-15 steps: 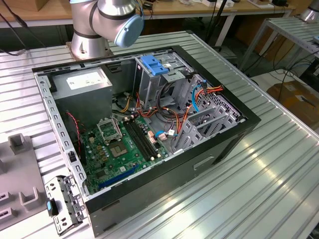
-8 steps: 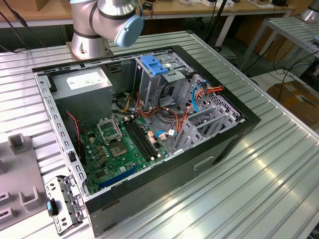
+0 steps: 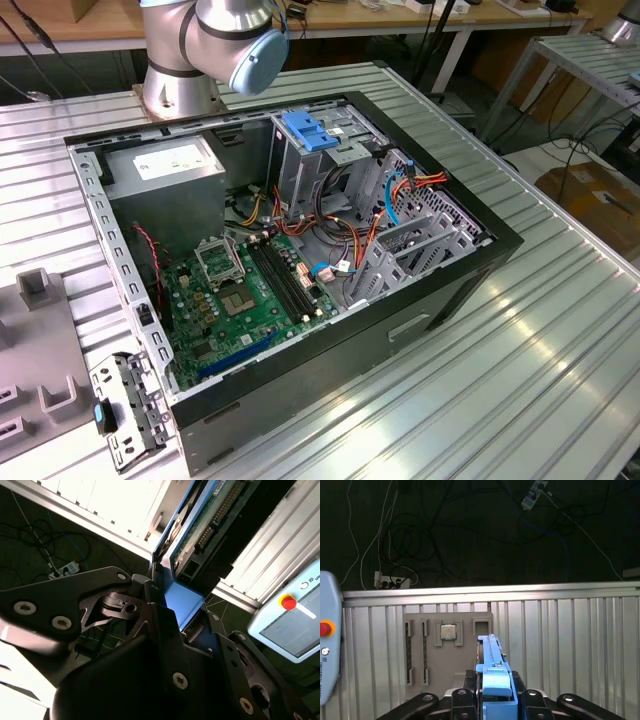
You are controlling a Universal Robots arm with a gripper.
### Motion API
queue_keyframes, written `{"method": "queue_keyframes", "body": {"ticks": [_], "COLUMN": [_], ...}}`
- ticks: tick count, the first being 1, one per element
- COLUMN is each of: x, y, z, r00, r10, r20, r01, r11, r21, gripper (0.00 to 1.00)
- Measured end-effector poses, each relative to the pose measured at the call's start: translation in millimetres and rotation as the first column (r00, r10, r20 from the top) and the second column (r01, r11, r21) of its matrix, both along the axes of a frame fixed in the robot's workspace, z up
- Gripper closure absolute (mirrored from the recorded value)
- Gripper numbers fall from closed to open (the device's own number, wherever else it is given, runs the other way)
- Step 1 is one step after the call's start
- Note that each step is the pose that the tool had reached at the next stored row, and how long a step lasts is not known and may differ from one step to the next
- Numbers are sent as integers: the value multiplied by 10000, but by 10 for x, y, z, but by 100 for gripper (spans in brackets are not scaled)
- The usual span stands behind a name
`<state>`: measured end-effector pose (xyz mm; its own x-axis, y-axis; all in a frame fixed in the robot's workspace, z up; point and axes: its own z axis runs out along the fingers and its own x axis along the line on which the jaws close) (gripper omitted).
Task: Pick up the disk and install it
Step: 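Pick up the disk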
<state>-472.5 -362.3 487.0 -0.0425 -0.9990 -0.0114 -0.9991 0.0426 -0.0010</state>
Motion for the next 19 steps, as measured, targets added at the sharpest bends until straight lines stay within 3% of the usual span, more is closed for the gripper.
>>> {"method": "queue_keyframes", "body": {"ticks": [6, 19], "x": [6, 115], "y": [0, 0], "z": [1, 1], "r00": [10000, 10000], "r10": [-1, 0], "r20": [2, 1], "r01": [1, 0], "r11": [10000, 10000], "r21": [1, 0], "gripper": [63, 63]}}
